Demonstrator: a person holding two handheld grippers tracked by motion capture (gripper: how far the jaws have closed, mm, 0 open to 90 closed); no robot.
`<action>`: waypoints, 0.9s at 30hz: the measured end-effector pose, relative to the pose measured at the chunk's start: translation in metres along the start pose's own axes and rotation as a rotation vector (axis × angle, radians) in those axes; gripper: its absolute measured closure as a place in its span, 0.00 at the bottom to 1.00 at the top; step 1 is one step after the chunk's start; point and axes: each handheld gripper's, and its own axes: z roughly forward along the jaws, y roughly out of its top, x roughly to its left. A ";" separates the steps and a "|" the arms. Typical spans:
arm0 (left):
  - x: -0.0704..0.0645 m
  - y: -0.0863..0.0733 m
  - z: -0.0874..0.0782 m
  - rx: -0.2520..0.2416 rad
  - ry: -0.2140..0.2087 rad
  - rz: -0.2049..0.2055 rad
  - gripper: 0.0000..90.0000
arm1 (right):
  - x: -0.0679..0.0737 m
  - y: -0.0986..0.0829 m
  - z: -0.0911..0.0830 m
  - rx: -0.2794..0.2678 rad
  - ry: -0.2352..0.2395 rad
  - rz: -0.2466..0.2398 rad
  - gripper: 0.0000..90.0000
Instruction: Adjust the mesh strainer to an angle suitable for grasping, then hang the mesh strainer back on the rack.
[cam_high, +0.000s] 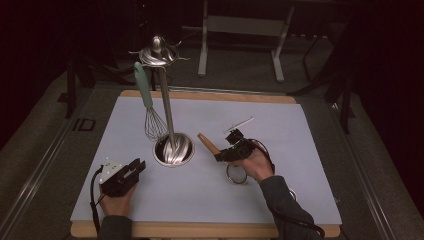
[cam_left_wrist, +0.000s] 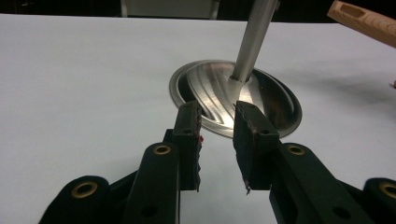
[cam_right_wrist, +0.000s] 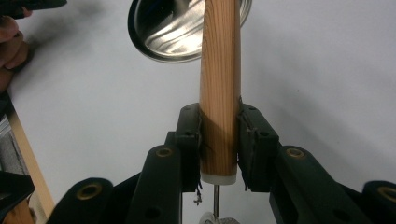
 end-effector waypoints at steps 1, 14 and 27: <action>0.000 0.000 0.000 0.000 -0.001 0.000 0.80 | 0.000 0.001 -0.001 -0.002 0.000 0.000 0.80; -0.001 0.000 0.001 0.007 0.002 0.007 0.78 | 0.002 0.003 -0.009 -0.026 0.011 -0.016 0.80; -0.001 0.000 0.002 0.009 0.001 0.006 0.78 | 0.001 0.006 -0.013 -0.034 0.018 -0.025 0.80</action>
